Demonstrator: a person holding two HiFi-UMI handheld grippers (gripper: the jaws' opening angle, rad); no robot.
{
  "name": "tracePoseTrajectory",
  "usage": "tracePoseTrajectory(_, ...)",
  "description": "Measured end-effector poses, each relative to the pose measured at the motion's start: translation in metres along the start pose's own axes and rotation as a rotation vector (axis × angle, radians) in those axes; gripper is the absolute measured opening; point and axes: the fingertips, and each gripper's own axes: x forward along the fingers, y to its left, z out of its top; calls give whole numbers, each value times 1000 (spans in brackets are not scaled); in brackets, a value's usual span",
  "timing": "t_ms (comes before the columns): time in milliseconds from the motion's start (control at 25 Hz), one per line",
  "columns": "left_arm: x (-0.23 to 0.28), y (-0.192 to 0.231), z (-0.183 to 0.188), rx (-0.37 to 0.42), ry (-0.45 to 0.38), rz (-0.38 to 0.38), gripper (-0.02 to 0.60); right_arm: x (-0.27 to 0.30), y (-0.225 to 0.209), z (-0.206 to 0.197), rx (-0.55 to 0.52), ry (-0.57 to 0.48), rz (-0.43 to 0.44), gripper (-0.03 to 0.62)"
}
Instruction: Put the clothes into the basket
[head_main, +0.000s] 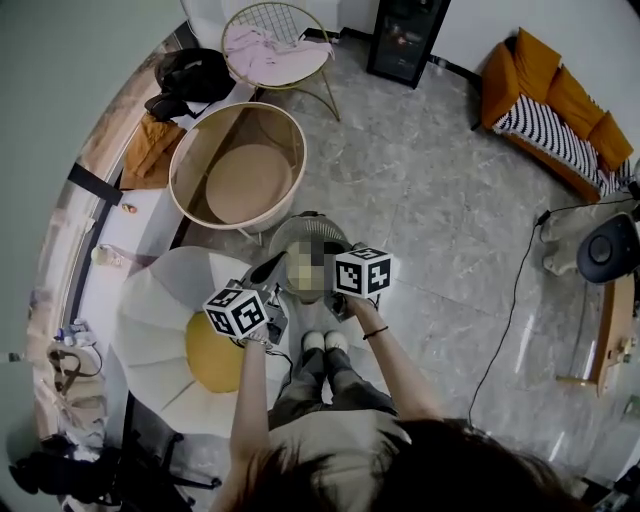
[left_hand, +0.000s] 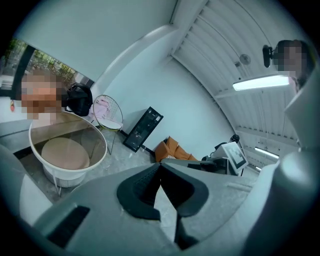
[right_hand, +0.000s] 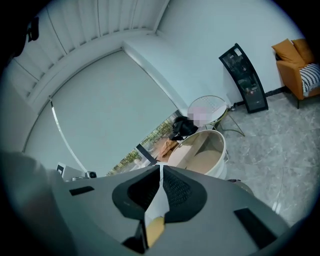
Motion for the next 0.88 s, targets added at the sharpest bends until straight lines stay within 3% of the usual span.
tracePoseTrajectory(400,-11,-30,10,92,-37,-5,11,-30,28,15,-70,-123,38,12)
tracePoseTrajectory(880,-18,-33,10,110,-52,0,11,-32,40,8,-122,-121,43,9)
